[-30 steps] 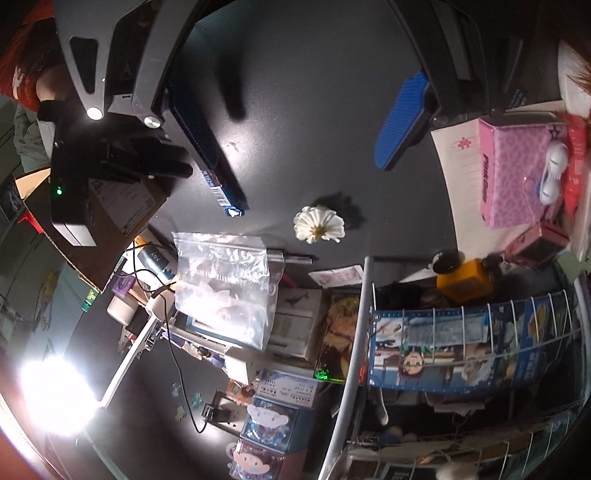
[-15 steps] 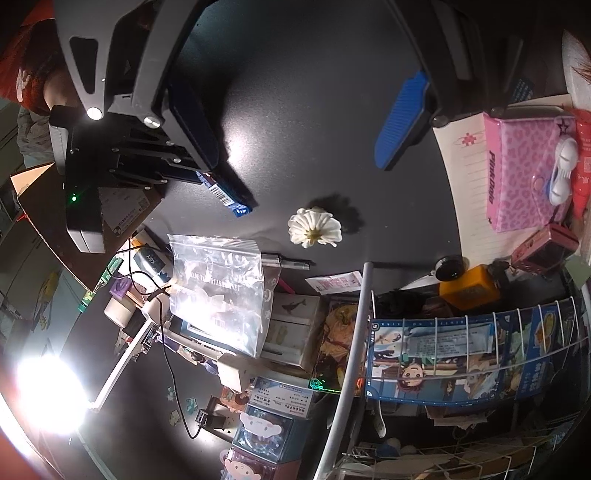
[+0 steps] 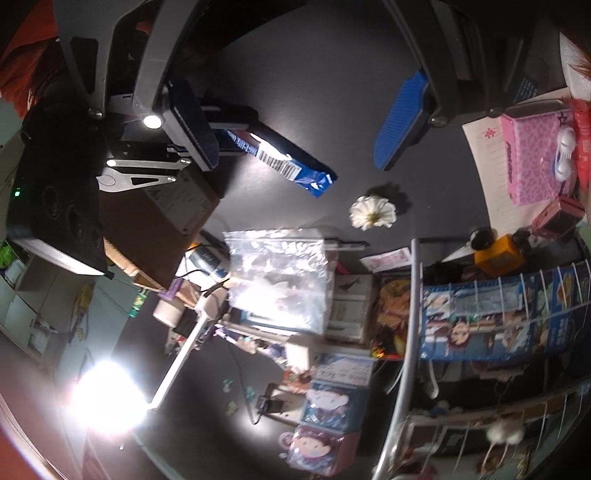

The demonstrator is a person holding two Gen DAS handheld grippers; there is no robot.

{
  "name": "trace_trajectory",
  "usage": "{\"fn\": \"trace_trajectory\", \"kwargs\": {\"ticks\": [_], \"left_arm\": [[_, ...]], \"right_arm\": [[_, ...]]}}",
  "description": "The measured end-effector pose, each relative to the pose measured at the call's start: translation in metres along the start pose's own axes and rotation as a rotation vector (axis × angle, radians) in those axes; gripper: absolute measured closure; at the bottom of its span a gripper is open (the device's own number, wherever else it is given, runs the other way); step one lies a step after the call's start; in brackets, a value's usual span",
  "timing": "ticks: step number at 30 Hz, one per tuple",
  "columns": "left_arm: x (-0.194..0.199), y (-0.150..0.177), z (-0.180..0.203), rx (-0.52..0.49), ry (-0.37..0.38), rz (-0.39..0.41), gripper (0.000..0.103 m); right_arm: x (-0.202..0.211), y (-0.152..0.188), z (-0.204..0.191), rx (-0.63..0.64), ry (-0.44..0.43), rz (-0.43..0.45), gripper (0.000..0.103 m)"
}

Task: Organize objects
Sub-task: 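Carry the snack bar into the box and open the right gripper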

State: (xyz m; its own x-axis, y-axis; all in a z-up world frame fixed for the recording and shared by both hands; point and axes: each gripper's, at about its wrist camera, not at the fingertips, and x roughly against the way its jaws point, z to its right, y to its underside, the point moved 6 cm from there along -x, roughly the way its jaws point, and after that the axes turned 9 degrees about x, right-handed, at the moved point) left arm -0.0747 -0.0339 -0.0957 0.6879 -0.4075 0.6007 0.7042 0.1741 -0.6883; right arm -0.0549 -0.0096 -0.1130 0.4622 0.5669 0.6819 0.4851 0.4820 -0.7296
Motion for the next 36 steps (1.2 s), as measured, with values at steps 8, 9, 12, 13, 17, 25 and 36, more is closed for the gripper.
{"fn": "trace_trajectory", "kwargs": {"ticks": [8,9,12,13,17,25,36], "left_arm": [[0.012,-0.019,0.055,-0.099,0.053,0.029,0.049],[0.012,-0.024,0.065,-0.116,0.056,0.034,0.051],[0.008,-0.034,0.089,-0.15,0.084,0.037,0.055],[0.006,-0.038,0.097,-0.161,0.091,0.038,0.056],[-0.011,-0.053,0.135,-0.217,0.12,0.027,0.061],[-0.067,-0.074,0.203,-0.28,0.192,-0.049,0.061],[-0.127,-0.075,0.238,-0.303,0.194,-0.176,0.059]], "right_arm": [[0.061,-0.014,-0.006,0.085,0.05,0.077,0.088],[0.069,-0.014,-0.002,0.087,0.062,0.087,0.088],[0.092,-0.012,0.012,0.08,0.085,0.105,0.088],[0.1,-0.012,0.018,0.081,0.104,0.11,0.088],[0.128,-0.007,0.048,0.064,0.17,0.122,0.088],[0.172,0.018,0.116,-0.047,0.226,0.123,0.088],[0.18,0.048,0.168,-0.147,0.208,0.041,0.086]]}}
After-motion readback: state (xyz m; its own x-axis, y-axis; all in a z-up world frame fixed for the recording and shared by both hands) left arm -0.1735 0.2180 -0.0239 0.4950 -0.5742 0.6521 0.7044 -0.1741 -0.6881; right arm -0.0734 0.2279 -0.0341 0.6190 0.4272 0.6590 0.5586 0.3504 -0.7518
